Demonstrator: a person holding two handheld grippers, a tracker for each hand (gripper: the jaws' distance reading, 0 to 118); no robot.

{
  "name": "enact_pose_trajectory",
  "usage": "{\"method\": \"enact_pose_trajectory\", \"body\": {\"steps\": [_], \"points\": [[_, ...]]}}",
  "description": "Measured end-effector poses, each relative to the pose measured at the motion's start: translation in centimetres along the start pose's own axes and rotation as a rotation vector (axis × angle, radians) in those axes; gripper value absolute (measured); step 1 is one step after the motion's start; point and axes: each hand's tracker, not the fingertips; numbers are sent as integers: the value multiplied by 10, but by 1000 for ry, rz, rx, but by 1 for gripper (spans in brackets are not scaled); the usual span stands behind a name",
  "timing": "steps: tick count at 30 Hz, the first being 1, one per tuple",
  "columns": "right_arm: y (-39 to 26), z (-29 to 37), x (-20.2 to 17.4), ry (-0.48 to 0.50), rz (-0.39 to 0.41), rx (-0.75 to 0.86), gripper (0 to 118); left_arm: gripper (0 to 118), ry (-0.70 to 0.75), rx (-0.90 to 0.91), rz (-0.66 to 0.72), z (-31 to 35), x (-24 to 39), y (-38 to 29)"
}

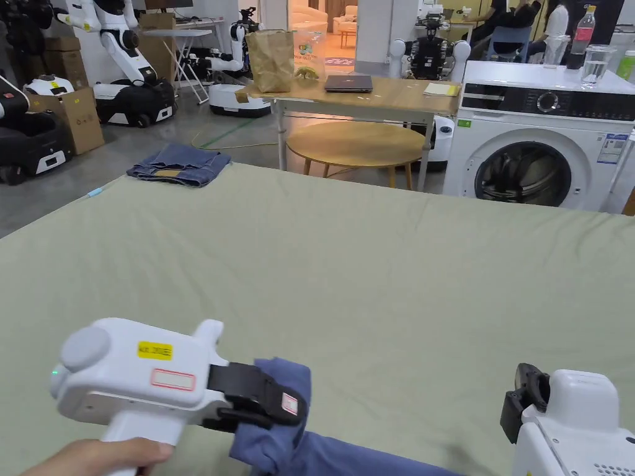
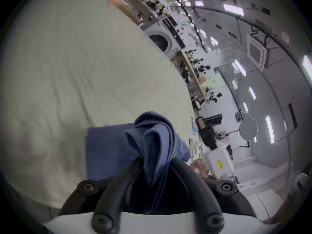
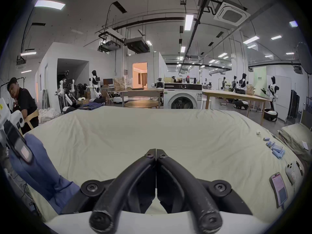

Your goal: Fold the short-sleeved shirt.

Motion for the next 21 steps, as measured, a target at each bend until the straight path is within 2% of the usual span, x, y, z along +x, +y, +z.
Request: {"method": "enact_pose_trajectory", "body": {"steps": [10,11,14,16,17,20,21], "points": [[-10,4,25,-58,-23,-42,0,4,223,-132,38,-112,-8,-10],[-11,4,27,-61,-28,-47,0,7,243,-147,49,-120,-11,-11],[-14,5,32,-73,-38,-60,0,23,281,-169,17,-136,-13,-14],[-15,5,34,-76,-39,-65,0,42,262,-163,17,-134,-12,-14],[-16,6,34,-77,-39,-68,0,42,245,-159,10,-134,-6,-17],[-16,5,35,-78,-31,-73,0,54,242,-154,-45,-127,9,-18],[-16,5,35,-79,-29,-74,0,54,248,-154,-74,-123,16,-18]]}}
